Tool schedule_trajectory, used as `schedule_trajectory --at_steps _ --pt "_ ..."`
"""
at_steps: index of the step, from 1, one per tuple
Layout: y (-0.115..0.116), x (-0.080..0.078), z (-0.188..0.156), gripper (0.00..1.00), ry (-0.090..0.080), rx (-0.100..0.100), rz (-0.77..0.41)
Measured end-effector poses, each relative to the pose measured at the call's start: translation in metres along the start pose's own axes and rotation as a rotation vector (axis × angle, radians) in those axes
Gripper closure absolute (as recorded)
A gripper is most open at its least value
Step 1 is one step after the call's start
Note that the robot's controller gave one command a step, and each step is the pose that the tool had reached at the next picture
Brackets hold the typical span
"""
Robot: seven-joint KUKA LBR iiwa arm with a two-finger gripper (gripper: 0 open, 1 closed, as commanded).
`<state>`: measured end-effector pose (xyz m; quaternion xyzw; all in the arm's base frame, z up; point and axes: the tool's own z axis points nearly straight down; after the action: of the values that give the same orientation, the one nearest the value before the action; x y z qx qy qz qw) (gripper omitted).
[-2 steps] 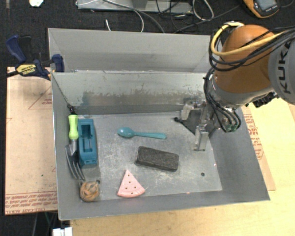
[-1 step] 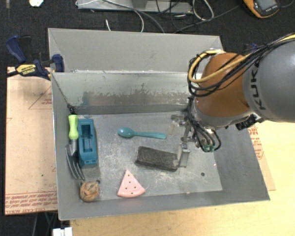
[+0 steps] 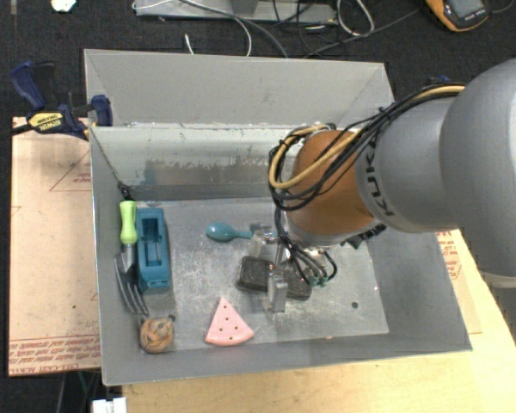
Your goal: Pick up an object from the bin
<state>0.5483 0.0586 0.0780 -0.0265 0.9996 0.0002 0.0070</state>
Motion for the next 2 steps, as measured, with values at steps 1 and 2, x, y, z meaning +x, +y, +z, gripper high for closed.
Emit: schedule_trajectory --at_steps 1,2 --pt "0.001 0.009 0.018 0.0 0.003 -0.002 0.138" --pt "0.0 0.028 -0.024 0.0 0.001 -0.002 0.038"
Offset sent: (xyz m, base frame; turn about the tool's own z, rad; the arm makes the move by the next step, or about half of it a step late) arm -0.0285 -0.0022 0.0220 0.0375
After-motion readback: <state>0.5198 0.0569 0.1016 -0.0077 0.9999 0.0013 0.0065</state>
